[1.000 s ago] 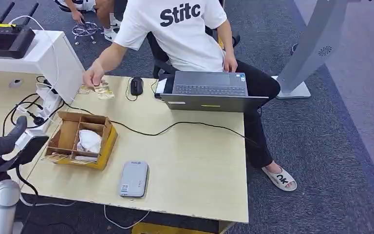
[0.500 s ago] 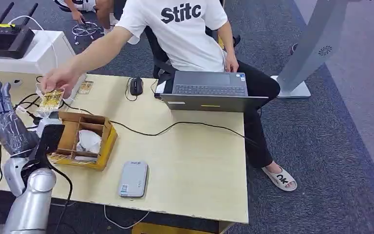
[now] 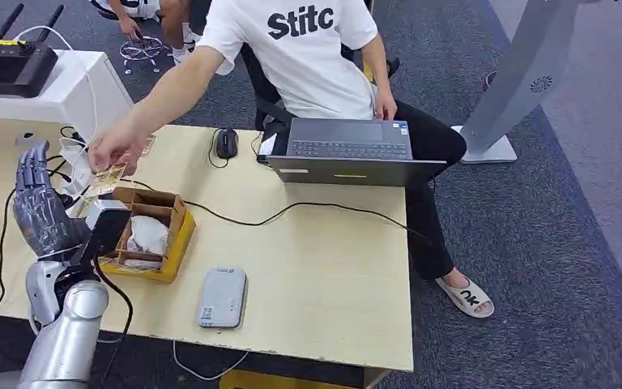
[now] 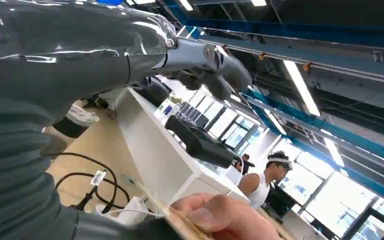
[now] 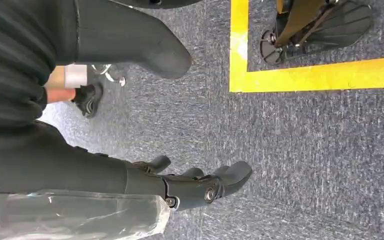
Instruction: Pass the card to the sensor for recognition and then transmit it.
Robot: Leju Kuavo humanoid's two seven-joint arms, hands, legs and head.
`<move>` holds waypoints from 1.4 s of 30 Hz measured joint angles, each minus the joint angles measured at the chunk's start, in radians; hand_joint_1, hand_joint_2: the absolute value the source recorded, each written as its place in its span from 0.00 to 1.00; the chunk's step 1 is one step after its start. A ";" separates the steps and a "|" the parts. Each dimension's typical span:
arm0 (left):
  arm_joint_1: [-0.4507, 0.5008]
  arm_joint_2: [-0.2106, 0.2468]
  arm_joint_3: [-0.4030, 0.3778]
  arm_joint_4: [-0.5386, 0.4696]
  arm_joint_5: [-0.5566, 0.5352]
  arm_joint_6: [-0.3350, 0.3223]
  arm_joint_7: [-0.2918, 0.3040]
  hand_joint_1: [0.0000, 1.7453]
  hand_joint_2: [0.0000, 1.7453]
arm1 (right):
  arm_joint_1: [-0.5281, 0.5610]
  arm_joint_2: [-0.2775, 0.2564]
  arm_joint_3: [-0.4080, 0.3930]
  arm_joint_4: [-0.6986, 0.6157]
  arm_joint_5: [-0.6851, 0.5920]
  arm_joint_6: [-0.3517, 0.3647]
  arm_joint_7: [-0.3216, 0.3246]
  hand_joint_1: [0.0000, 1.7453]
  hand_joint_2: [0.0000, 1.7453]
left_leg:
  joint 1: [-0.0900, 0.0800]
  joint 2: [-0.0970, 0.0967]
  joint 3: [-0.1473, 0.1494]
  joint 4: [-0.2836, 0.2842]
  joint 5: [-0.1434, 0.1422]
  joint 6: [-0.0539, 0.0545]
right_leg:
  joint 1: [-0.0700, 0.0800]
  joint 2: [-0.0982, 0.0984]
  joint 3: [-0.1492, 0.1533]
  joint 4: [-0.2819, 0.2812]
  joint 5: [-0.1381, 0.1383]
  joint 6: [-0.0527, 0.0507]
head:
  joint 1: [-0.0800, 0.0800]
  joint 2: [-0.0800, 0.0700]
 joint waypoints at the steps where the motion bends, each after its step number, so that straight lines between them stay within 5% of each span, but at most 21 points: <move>1: 0.001 0.000 -0.002 0.000 0.000 0.000 0.001 1.00 1.00 | 0.001 0.000 0.000 0.000 0.000 0.000 0.002 0.00 1.00 | 0.000 0.000 0.000 0.000 0.000 0.000 | 0.000 0.000 0.000 0.000 0.000 0.000 | 0.000 0.000; 27: 0.094 0.025 -0.016 0.000 -0.101 -0.025 0.029 1.00 1.00 | 0.012 0.006 0.032 0.002 0.015 -0.004 0.021 0.00 1.00 | 0.000 0.000 0.000 0.000 0.000 0.000 | 0.000 0.000 0.000 0.000 0.000 0.000 | 0.000 0.000; 42: 0.187 -0.022 -0.234 -0.175 -0.157 -0.181 0.010 1.00 1.00 | 0.012 0.006 0.053 0.002 0.002 -0.001 0.010 0.00 1.00 | 0.000 0.000 0.000 0.000 0.000 0.000 | 0.000 0.000 0.000 0.000 0.000 0.000 | 0.000 0.000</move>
